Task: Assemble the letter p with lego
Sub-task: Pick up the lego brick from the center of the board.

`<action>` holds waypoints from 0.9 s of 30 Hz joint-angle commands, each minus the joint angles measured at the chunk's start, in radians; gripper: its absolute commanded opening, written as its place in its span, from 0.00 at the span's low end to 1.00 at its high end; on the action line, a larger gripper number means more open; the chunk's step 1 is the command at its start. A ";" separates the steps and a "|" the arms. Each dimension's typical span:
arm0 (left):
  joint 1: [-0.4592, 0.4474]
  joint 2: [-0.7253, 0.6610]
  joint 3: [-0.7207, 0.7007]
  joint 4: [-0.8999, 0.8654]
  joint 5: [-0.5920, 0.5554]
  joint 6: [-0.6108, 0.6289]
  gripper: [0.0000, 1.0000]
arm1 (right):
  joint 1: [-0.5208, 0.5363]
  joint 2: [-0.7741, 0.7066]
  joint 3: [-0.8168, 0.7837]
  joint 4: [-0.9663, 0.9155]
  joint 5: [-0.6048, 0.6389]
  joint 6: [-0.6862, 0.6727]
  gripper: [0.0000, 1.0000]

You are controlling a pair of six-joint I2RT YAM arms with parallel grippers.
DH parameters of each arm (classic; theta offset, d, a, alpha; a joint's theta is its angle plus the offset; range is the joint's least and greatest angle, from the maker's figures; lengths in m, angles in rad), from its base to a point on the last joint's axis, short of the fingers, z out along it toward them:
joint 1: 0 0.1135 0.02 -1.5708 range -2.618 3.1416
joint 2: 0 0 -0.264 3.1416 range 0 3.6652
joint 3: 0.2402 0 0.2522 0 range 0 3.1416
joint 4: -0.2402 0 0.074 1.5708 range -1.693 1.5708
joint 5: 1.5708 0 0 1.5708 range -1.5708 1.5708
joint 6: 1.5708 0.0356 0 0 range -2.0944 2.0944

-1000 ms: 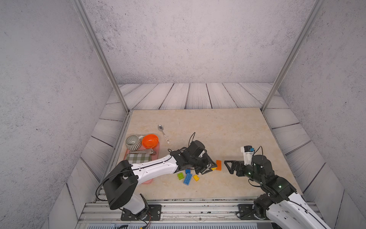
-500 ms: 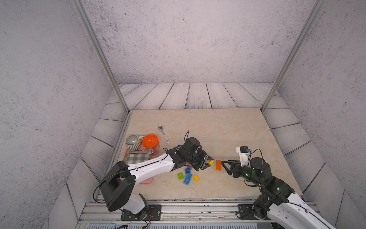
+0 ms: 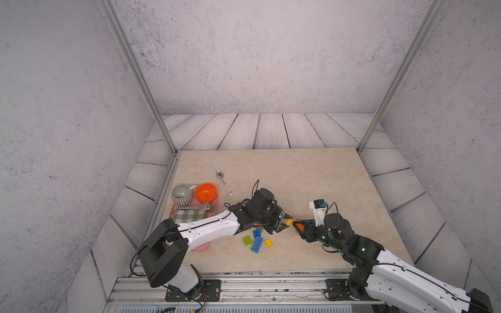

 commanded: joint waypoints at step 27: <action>0.009 -0.054 -0.051 0.043 -0.034 -0.022 0.21 | 0.119 0.216 0.083 0.142 0.180 0.117 0.33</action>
